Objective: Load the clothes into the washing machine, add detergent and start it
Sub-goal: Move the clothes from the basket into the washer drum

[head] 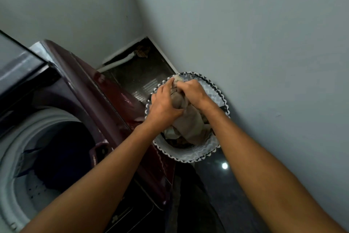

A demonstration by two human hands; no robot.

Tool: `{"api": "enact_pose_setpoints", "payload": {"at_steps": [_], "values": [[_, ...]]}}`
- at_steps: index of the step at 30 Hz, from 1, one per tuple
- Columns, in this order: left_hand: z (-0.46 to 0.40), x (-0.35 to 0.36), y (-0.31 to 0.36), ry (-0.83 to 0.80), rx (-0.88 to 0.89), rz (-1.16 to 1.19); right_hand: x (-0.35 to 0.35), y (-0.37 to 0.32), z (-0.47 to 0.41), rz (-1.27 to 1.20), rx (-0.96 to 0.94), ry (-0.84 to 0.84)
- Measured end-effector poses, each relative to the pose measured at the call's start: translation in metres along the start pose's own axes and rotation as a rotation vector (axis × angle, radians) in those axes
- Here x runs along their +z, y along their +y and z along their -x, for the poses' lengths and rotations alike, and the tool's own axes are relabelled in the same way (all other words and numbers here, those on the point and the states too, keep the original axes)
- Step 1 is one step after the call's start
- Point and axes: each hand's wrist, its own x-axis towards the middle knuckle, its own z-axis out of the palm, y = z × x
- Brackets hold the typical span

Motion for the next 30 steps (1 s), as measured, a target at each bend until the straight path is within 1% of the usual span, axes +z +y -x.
{"api": "enact_pose_setpoints", "payload": {"at_steps": [2,3,5,7,10,13,18,22,25,30], "values": [[0.012,-0.016,0.008,0.036,0.069,0.036,-0.006,-0.027,0.016,-0.149,-0.03,-0.016],[0.02,-0.025,0.012,0.038,0.103,0.095,-0.008,-0.041,0.025,-0.219,-0.029,-0.043],[0.037,-0.046,0.02,0.045,0.148,0.236,-0.007,-0.067,0.04,-0.316,-0.021,-0.146],[0.054,-0.067,0.028,0.066,0.155,0.317,-0.003,-0.088,0.054,-0.39,-0.011,-0.239],[0.083,-0.101,0.03,0.152,0.153,0.37,0.015,-0.119,0.075,-0.493,0.003,-0.366],[0.11,-0.133,0.024,0.256,0.152,0.371,0.041,-0.15,0.096,-0.566,0.006,-0.492],[0.154,-0.191,0.001,0.391,0.149,0.329,0.098,-0.198,0.127,-0.656,-0.001,-0.644],[0.189,-0.237,-0.028,0.456,0.12,0.261,0.142,-0.232,0.152,-0.617,-0.003,-0.77],[0.218,-0.265,-0.053,0.52,0.104,0.235,0.178,-0.25,0.168,-0.599,-0.036,-0.828],[0.259,-0.291,-0.098,0.622,0.06,0.134,0.233,-0.257,0.185,-0.549,-0.064,-0.923]]}}
